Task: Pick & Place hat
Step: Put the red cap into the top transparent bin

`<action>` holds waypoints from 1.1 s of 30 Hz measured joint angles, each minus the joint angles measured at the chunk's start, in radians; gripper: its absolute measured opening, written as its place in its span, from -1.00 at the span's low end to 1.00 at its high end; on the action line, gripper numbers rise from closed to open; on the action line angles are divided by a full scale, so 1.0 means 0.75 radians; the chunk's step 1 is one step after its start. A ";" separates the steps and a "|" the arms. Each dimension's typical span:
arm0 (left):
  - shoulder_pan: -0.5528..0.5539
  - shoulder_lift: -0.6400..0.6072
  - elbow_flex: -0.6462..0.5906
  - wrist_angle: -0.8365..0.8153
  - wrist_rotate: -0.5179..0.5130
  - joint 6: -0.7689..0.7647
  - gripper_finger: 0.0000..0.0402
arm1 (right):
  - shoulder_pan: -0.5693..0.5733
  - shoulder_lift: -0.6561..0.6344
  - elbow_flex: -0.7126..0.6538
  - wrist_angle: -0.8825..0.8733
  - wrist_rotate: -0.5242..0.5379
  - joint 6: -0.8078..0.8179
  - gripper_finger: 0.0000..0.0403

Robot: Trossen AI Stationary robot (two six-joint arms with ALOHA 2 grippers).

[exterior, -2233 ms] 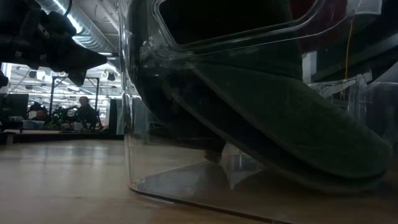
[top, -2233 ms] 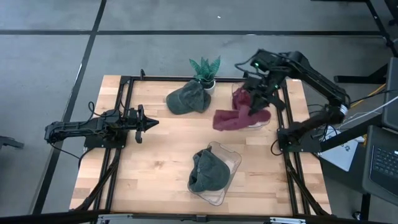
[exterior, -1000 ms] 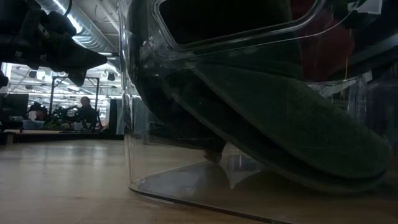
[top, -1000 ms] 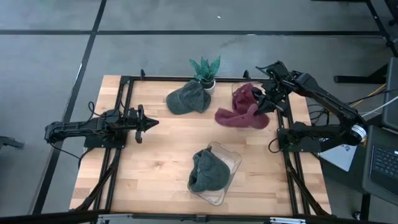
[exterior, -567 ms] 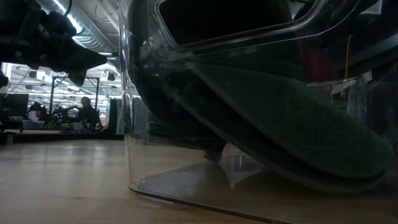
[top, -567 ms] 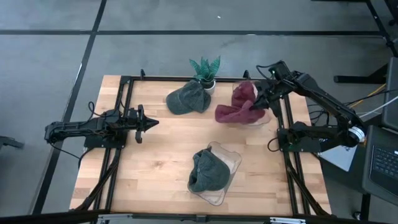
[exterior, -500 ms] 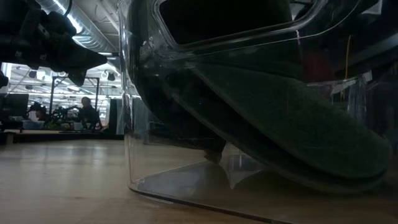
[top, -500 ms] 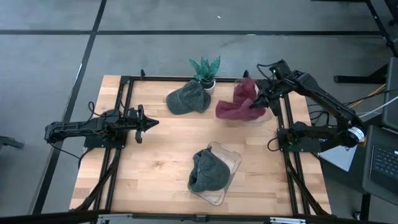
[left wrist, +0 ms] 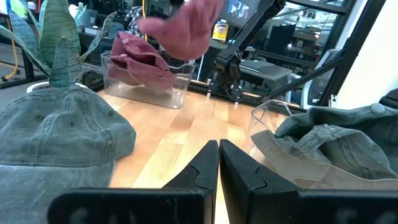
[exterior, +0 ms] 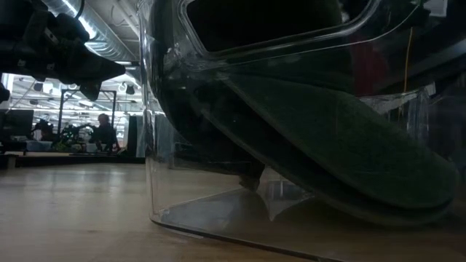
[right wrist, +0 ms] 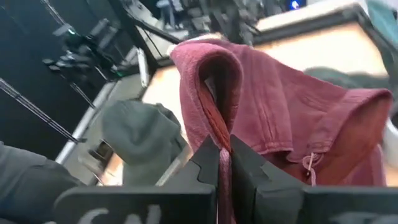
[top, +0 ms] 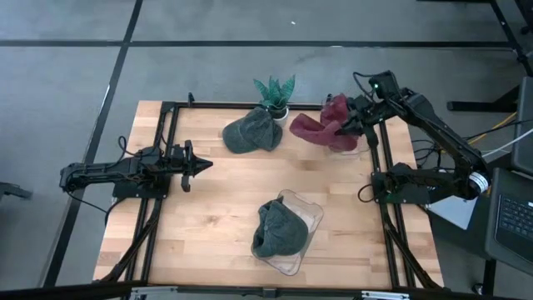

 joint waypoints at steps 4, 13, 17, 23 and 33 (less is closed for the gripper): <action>0.000 0.000 0.000 0.000 0.000 0.000 -0.96 | 0.027 0.000 0.105 0.059 -0.131 0.091 -0.92; 0.000 0.000 0.000 0.000 0.000 0.000 -0.94 | 0.040 -0.001 0.256 0.143 -0.338 0.341 -0.92; 0.000 0.000 0.000 0.000 0.000 0.000 -0.94 | 0.043 0.002 0.250 0.152 -0.303 0.503 -0.92; 0.000 0.000 0.000 -0.001 0.000 0.000 -0.94 | 0.111 0.003 0.242 0.205 -0.119 0.724 -0.92; 0.000 0.000 -0.002 0.038 -0.126 -0.001 -0.96 | 0.227 0.008 0.242 0.488 0.104 1.211 -0.92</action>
